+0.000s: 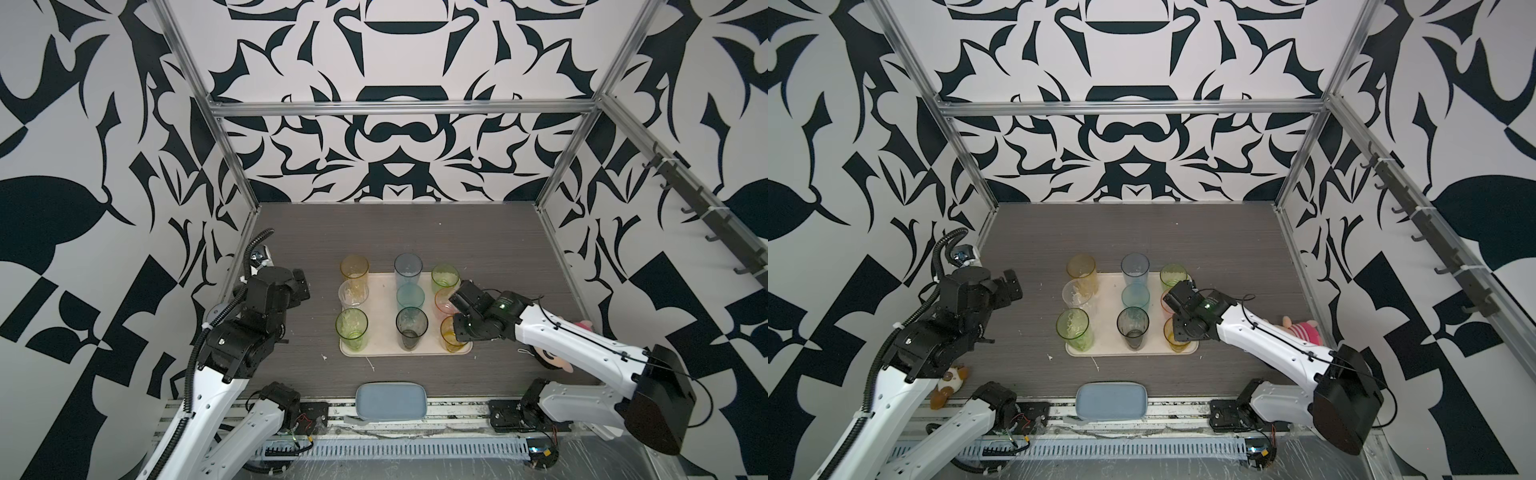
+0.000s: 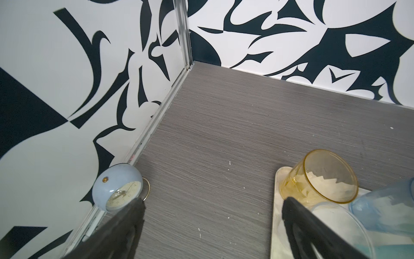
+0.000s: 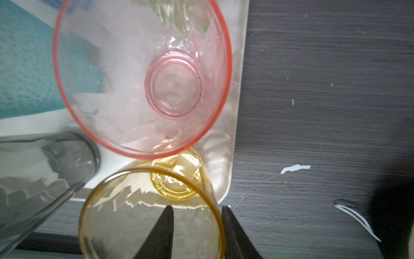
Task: Place the glasses into the tray
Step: Place the glass on the tray.
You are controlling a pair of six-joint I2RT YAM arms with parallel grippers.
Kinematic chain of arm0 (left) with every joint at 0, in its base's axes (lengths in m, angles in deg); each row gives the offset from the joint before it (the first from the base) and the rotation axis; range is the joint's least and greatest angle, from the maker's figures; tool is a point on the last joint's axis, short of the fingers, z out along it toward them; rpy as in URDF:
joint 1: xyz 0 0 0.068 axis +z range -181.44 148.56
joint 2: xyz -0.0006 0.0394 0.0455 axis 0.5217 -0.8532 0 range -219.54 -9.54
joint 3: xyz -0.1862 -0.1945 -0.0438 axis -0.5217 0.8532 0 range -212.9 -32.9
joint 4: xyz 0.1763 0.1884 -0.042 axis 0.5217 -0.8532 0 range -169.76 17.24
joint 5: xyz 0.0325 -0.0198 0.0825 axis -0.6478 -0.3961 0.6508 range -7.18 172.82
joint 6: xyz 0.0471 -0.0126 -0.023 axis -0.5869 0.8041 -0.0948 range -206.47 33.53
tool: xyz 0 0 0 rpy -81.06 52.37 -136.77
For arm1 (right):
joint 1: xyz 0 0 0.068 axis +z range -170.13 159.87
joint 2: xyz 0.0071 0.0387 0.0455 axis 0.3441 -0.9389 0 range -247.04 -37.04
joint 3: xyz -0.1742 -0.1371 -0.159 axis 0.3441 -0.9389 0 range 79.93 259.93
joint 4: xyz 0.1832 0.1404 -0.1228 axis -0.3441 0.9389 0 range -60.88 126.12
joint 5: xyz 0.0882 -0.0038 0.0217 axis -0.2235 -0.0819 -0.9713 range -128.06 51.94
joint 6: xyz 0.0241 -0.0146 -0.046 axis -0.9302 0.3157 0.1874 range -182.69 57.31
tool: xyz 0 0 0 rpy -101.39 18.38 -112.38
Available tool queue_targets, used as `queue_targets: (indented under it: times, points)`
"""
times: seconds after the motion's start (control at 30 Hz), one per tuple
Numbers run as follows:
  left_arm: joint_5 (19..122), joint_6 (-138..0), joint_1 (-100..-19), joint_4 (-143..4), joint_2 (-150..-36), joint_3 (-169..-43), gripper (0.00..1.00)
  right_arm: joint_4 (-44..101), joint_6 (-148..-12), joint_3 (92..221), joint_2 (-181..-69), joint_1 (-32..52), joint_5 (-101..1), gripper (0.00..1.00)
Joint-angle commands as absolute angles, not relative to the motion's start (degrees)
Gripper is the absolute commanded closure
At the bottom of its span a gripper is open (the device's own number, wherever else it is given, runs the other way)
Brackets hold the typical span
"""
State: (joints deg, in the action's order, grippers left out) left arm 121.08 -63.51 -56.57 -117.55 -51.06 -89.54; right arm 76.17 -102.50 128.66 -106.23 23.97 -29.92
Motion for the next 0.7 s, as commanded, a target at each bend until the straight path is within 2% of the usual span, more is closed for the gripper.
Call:
queue_targets:
  times: [0.0, 0.23, 0.37, 0.47, 0.67]
  points:
    - [118.96, -61.58, -56.42, -116.38, -51.97, -89.23, 0.0, 78.21, -101.03, 131.76, -104.25, 24.24, -29.63, 0.6]
    - [115.37, -61.03, -56.45, -116.18, -56.1, -89.98, 0.0, 79.22, -98.15, 134.43, -100.2, 23.56, -28.78, 0.59]
    - [113.42, -60.05, -56.48, -115.43, -58.03, -89.94, 0.0, 79.21, -95.26, 135.77, -96.83, 21.73, -27.52, 0.54]
    - [113.0, -59.31, -56.42, -114.21, -58.79, -89.51, 0.01, 78.69, -92.87, 136.77, -94.96, 19.15, -25.08, 0.51]
    - [115.0, -58.43, -56.47, -109.01, -58.77, -87.61, 0.01, 73.25, -86.46, 136.48, -92.71, 11.49, -26.46, 0.45]
